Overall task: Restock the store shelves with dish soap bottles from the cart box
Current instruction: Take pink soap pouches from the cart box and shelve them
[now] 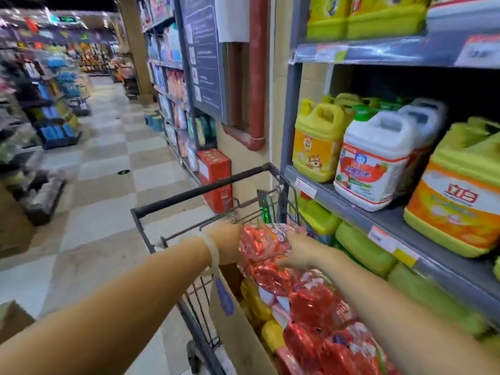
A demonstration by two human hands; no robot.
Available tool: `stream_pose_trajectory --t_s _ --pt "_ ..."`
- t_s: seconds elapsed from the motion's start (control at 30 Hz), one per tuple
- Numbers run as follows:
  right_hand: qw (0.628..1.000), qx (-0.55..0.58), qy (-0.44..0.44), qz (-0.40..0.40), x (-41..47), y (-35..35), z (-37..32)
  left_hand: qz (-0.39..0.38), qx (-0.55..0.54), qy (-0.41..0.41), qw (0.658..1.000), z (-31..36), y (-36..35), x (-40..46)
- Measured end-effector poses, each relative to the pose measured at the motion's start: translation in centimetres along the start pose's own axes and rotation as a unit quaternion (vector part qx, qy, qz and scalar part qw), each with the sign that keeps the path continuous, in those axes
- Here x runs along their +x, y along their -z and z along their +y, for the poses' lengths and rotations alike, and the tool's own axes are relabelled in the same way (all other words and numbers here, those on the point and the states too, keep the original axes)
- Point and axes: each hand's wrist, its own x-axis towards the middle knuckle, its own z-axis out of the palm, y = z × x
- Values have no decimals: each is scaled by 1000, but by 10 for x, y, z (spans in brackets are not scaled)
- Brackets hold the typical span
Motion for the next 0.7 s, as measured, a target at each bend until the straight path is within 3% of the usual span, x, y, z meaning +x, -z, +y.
stream_pose_trajectory --t_s 0.3,0.53,0.7 --pt "979 141 -145 -2 96 -32 16 -51 -49 -5 998 -47 -26 148" --pt "956 154 -248 -28 138 -60 16 -148 -128 -41 980 -57 -49 225" --pt "939 153 -303 -51 160 -81 7 -266 -180 -91 943 -70 -78 260"
